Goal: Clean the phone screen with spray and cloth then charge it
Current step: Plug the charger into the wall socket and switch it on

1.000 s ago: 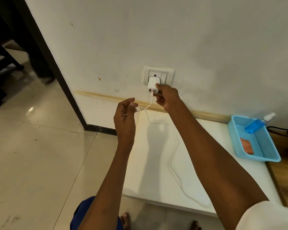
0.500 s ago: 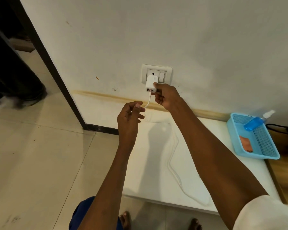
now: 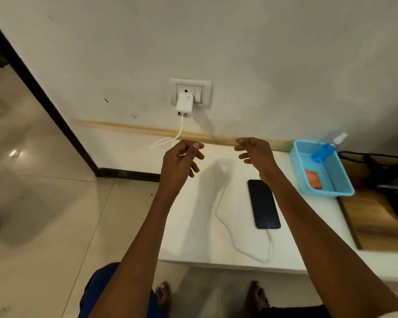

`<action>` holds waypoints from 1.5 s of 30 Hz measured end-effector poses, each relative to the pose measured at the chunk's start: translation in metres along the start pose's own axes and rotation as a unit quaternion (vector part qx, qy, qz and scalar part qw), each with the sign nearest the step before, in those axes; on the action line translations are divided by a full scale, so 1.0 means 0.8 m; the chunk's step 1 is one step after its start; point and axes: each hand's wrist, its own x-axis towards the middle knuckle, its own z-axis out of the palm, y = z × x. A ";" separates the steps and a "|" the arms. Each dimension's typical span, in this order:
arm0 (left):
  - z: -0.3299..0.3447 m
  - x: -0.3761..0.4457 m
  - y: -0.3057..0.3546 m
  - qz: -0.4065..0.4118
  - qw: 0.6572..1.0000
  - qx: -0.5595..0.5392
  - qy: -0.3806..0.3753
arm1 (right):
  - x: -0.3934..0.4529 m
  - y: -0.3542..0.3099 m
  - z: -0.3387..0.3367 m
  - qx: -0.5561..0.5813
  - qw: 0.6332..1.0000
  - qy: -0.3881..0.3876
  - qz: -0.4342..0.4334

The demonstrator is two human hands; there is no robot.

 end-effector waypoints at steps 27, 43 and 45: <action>0.220 -0.076 -0.094 -0.365 0.919 0.057 -0.134 | -0.119 0.172 -0.130 -0.046 0.982 -0.007 0.185; 0.141 -0.021 -0.107 -0.261 0.930 0.230 -0.115 | -0.131 0.159 -0.031 0.239 0.945 -0.039 0.220; 0.126 -0.018 -0.110 -0.244 0.931 0.250 -0.103 | -0.127 0.158 -0.020 0.232 0.947 -0.049 0.215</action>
